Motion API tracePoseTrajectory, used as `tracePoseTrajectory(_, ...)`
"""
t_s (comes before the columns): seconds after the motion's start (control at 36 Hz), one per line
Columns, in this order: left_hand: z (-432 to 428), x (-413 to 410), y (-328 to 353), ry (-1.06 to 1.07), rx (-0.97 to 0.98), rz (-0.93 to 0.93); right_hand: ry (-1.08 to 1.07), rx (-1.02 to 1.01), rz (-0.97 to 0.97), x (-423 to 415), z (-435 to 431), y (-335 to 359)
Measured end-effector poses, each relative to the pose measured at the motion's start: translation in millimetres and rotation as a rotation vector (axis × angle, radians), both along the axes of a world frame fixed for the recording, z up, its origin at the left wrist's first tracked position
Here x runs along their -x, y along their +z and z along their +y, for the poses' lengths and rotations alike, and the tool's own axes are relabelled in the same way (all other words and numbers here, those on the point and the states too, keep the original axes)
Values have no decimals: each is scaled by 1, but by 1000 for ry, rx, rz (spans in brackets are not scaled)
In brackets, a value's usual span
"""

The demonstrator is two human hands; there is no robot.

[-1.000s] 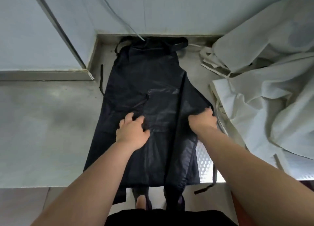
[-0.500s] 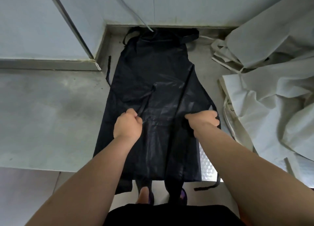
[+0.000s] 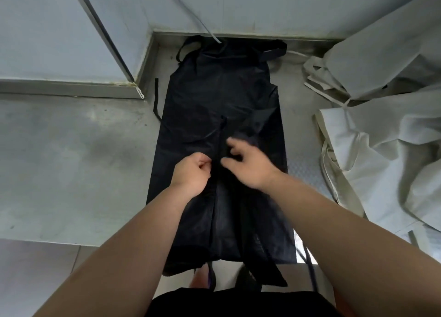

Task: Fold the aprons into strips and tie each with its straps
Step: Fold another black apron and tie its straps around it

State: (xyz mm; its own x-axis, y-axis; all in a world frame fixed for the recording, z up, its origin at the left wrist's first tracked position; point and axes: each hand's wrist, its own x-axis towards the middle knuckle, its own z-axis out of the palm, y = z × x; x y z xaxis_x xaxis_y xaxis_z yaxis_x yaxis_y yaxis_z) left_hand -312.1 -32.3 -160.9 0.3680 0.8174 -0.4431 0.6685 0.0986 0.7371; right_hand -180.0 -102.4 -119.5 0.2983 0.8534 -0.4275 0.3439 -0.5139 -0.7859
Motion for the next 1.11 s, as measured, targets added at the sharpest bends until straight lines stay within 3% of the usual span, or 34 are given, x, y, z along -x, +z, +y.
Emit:
tracePoseTrajectory(0.08,1,4,1,13,48,-64,224,204,-12,7,7,-7)
tracePoseTrajectory(0.19,3,9,0,-51,-41,-27,387,223,-283,7,4,-15)
tracePoseTrajectory(0.42,-9,11,3,-264,-202,80,111,170,-350,1,-20,-21)
tracePoseTrajectory(0.61,-32,39,5,-219,-333,278,135,263,-384,11,-54,-21)
tracePoseTrajectory(0.83,-73,71,4,-254,-356,326,145,216,-398,37,-71,-14)
tracePoseTrajectory(0.94,-84,72,6,-251,-333,435,192,262,-356,47,-83,-11)
tracePoseTrajectory(1.11,-95,73,11,-293,-333,587,264,322,-505,64,-100,-10)
